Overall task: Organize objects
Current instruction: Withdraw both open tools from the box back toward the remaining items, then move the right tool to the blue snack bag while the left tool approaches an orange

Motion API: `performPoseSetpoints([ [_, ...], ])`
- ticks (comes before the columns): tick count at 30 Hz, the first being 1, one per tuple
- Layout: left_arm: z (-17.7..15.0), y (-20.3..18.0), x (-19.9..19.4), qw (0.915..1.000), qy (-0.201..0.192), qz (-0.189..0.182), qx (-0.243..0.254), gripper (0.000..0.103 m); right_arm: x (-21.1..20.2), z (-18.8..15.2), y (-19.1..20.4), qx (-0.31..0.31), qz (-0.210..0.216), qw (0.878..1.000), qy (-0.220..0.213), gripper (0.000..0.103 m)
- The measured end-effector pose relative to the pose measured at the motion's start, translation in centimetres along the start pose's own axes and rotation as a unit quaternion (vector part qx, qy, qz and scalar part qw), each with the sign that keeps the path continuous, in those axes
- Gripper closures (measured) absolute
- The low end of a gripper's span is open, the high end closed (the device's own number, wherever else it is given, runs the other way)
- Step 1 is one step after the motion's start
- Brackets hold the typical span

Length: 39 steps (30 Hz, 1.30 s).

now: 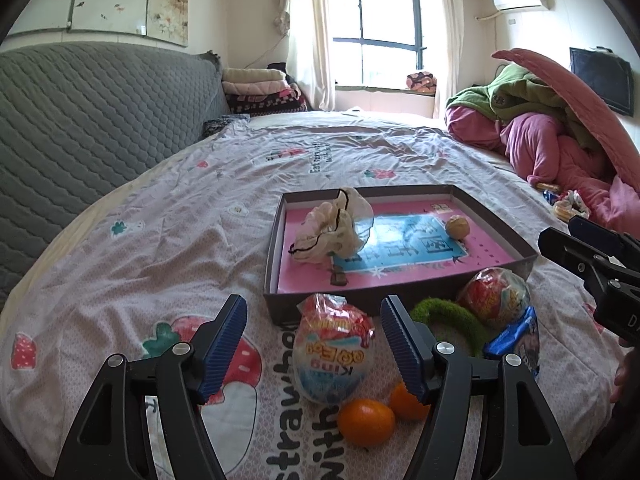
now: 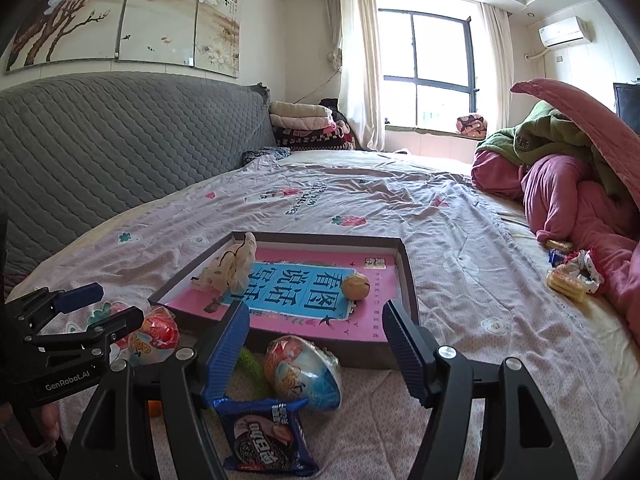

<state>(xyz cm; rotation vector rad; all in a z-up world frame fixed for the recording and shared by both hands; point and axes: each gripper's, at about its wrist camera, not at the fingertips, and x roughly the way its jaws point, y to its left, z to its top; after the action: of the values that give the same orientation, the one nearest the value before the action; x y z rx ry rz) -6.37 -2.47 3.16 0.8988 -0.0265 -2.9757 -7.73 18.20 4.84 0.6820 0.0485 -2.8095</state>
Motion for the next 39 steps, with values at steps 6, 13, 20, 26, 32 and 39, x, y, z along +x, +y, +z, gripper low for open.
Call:
performPoseSetpoints([
  [6,-1.1,-0.2,-0.5,0.9999,0.013,0.001,0.007,0.032,-0.8,-0.9,0.5,-0.002,0.002,1.0,0.007,0.034],
  [13,-2.4,-0.3,-1.3,0.9996,0.028,-0.006,0.005,0.032,-1.5,-2.0,1.0,-0.005,0.008,1.0,0.02,0.034],
  [20,-3.4,-0.5,-2.1,0.9992,0.037,-0.007,0.008,0.032,-2.1,-2.9,1.4,-0.006,0.011,0.999,0.031,0.034],
  [26,-4.1,-0.1,-2.6,0.9988,0.047,-0.011,0.003,0.032,-2.4,-3.6,1.7,-0.01,0.012,0.999,0.041,0.034],
  [32,-4.9,0.4,-2.6,0.9975,0.069,-0.018,-0.005,0.032,-2.4,-4.3,2.0,-0.012,0.015,0.998,0.056,0.034],
  [39,-5.6,0.6,-2.2,0.9961,0.086,-0.018,-0.01,0.032,-2.2,-5.0,1.9,-0.006,0.017,0.997,0.073,0.034],
])
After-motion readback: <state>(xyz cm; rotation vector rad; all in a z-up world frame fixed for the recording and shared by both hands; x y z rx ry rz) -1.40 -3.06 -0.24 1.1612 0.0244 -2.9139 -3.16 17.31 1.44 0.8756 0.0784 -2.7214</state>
